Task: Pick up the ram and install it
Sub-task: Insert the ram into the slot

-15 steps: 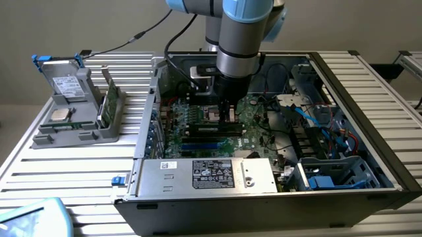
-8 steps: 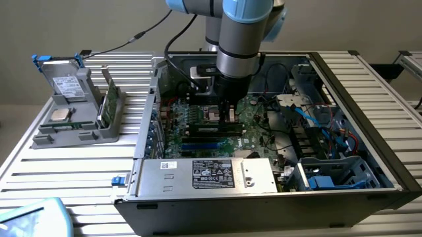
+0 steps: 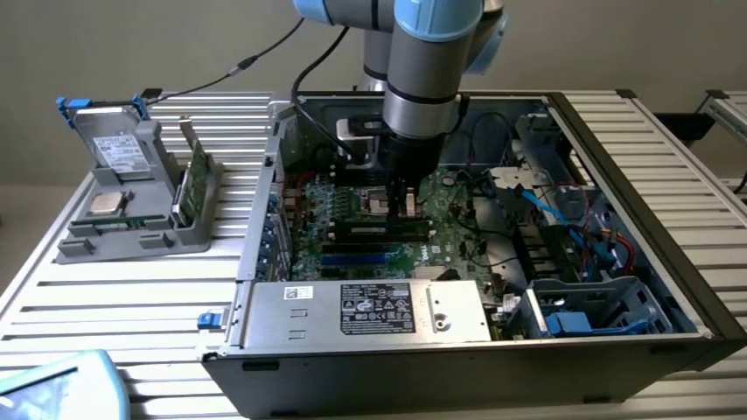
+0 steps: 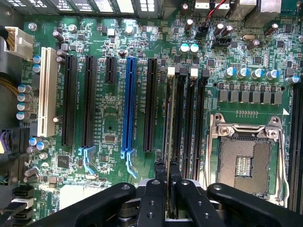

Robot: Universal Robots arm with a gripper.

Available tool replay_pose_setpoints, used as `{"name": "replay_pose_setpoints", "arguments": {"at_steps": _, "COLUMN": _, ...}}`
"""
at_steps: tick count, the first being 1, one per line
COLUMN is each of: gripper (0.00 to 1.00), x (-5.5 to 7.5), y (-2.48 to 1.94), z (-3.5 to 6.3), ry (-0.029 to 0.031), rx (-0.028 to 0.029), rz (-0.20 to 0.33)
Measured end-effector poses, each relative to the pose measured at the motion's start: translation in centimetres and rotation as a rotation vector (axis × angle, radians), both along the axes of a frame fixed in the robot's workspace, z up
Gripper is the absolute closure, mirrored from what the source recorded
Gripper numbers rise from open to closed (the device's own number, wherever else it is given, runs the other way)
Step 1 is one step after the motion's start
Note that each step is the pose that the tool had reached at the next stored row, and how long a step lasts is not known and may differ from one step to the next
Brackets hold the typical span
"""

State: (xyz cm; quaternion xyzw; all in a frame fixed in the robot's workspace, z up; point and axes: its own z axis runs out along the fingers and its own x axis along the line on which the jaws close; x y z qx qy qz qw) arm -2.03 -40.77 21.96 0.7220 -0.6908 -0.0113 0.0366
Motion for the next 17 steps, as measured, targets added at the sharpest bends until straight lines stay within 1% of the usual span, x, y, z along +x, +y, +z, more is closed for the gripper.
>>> {"name": "replay_pose_setpoints", "arguments": {"at_steps": 3, "gripper": 0.86, "x": 0.0, "y": 0.0, "z": -0.06, "ry": 0.0001, "rx": -0.0024, "rz": 0.0}}
{"name": "replay_pose_setpoints", "arguments": {"at_steps": 7, "gripper": 0.86, "x": 0.0, "y": 0.0, "z": -0.09, "ry": 0.0, "rx": -0.0026, "rz": 0.0}}
{"name": "replay_pose_setpoints", "arguments": {"at_steps": 13, "gripper": 0.86, "x": 0.0, "y": 0.0, "z": -0.14, "ry": 0.0, "rx": -0.0048, "rz": 0.0}}
{"name": "replay_pose_setpoints", "arguments": {"at_steps": 16, "gripper": 0.86, "x": 0.0, "y": 0.0, "z": -0.22, "ry": 0.0001, "rx": -0.0087, "rz": 0.0}}
{"name": "replay_pose_setpoints", "arguments": {"at_steps": 17, "gripper": 0.86, "x": 0.0, "y": 0.0, "z": -0.22, "ry": 0.0, "rx": -0.0089, "rz": 0.0}}
